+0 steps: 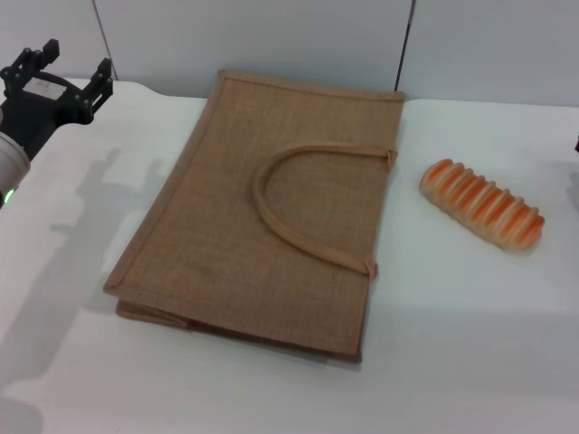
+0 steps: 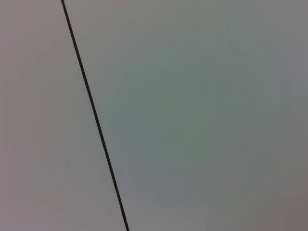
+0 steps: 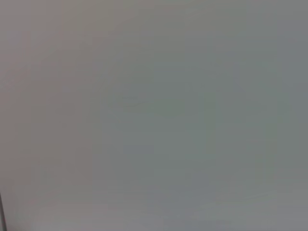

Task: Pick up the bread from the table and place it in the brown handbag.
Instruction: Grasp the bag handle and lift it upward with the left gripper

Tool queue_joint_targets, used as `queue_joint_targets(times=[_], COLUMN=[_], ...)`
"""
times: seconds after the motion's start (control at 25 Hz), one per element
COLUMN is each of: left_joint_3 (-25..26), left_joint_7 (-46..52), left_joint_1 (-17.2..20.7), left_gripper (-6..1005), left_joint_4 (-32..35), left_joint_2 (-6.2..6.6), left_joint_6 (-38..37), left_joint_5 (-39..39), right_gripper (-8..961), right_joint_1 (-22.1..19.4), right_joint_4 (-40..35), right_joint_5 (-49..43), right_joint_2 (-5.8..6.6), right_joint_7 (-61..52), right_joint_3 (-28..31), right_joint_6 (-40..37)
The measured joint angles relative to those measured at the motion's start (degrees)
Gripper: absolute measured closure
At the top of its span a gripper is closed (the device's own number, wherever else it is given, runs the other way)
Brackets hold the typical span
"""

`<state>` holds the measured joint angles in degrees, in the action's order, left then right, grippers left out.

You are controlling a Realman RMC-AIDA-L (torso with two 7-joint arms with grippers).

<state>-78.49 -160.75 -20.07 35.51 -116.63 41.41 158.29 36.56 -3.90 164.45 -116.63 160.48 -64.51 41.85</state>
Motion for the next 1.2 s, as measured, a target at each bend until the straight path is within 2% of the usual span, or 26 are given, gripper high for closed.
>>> queue_joint_targets(times=[0.72, 0.92, 1.04, 1.2], left_joint_3=[0.0, -0.7, -3.3, -10.3], left_joint_7=[0.0, 1.2, 5.0, 13.5], left_joint_1=[-0.2, -0.2, -0.1, 0.6], left_gripper=[275, 274, 273, 275], left_joint_4=[0.0, 0.6, 3.7, 13.9], left_joint_2=[0.00, 0.00, 0.19, 0.81], left_joint_6=[0.0, -0.3, -3.8, -16.8], left_joint_5=[0.0, -0.5, -2.1, -9.8], right_gripper=[185, 185, 184, 184], right_joint_1=[0.5, 1.0, 1.4, 1.4], right_joint_4=[0.1, 0.0, -0.1, -0.1], right_joint_5=[0.0, -0.1, -0.2, -0.2], right_joint_2=[0.00, 0.00, 0.15, 0.23], right_joint_7=[0.0, 0.0, 0.0, 0.0], right_joint_3=[0.0, -0.1, -0.4, -0.5], right_joint_6=[-0.3, -3.9, -6.3, -6.8])
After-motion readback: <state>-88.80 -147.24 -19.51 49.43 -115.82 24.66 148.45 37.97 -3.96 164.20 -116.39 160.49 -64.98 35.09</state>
